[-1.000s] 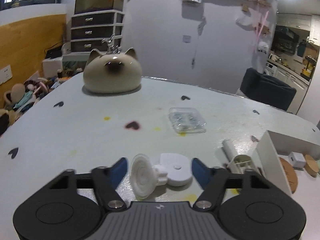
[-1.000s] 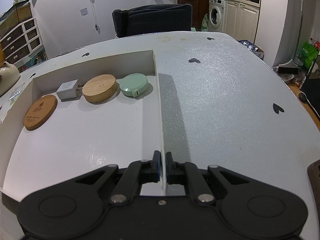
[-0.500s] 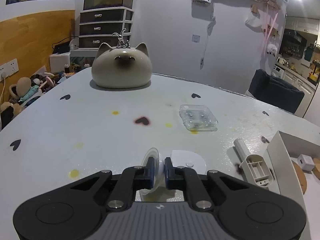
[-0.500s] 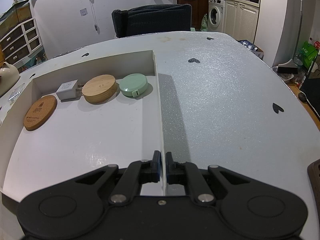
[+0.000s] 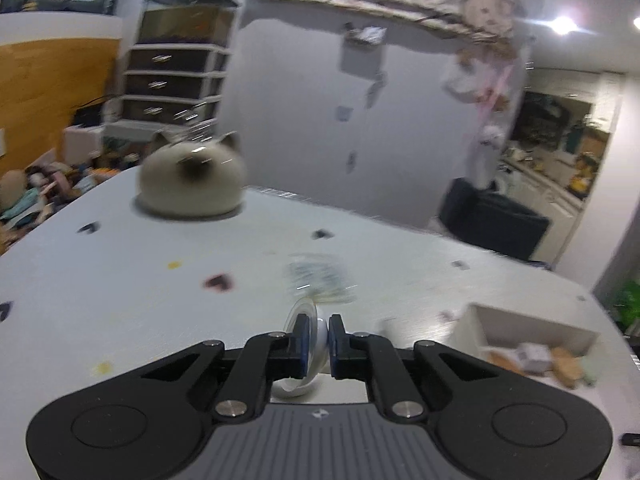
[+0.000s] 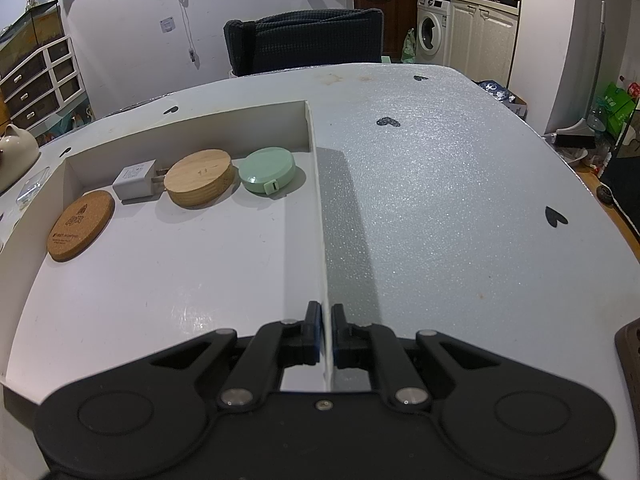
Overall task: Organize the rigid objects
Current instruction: 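Carry the suction-cup hook into the tray and release it, then move the left tool back to the white round tape measure, then grasp the white round tape measure with the left gripper, then carry the white tape measure into the tray and open the left gripper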
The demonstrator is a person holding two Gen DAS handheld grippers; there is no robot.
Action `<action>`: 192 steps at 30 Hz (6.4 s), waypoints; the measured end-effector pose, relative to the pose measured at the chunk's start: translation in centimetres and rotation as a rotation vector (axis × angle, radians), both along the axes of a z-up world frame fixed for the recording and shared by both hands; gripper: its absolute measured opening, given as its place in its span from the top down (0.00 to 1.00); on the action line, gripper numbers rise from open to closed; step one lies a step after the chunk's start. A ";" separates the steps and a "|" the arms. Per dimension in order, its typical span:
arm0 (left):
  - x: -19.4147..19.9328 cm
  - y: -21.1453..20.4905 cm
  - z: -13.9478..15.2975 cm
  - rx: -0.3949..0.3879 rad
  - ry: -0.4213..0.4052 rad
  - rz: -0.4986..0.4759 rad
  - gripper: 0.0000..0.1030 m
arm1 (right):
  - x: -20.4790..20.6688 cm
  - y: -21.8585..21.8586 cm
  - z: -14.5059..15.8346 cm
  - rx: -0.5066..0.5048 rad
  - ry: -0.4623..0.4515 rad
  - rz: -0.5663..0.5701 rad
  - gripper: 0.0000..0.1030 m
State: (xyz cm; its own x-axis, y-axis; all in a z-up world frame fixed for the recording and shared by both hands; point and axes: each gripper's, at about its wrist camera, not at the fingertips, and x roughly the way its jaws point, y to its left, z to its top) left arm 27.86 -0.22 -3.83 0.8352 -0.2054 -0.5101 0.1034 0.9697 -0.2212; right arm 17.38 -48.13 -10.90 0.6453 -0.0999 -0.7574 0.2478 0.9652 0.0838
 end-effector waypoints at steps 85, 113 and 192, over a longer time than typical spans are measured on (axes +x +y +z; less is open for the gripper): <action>-3.8 -22.8 1.2 -0.027 0.066 -0.607 0.00 | -0.4 -0.5 -0.3 0.022 -0.029 0.001 0.94; -2.3 -3.8 -0.6 0.096 -0.011 -0.098 0.00 | -0.6 -0.3 -0.3 0.010 -0.029 0.002 0.94; -4.1 -18.0 -0.8 0.044 -0.095 -0.583 0.46 | -0.6 0.0 -0.2 -0.001 -0.035 -0.006 0.93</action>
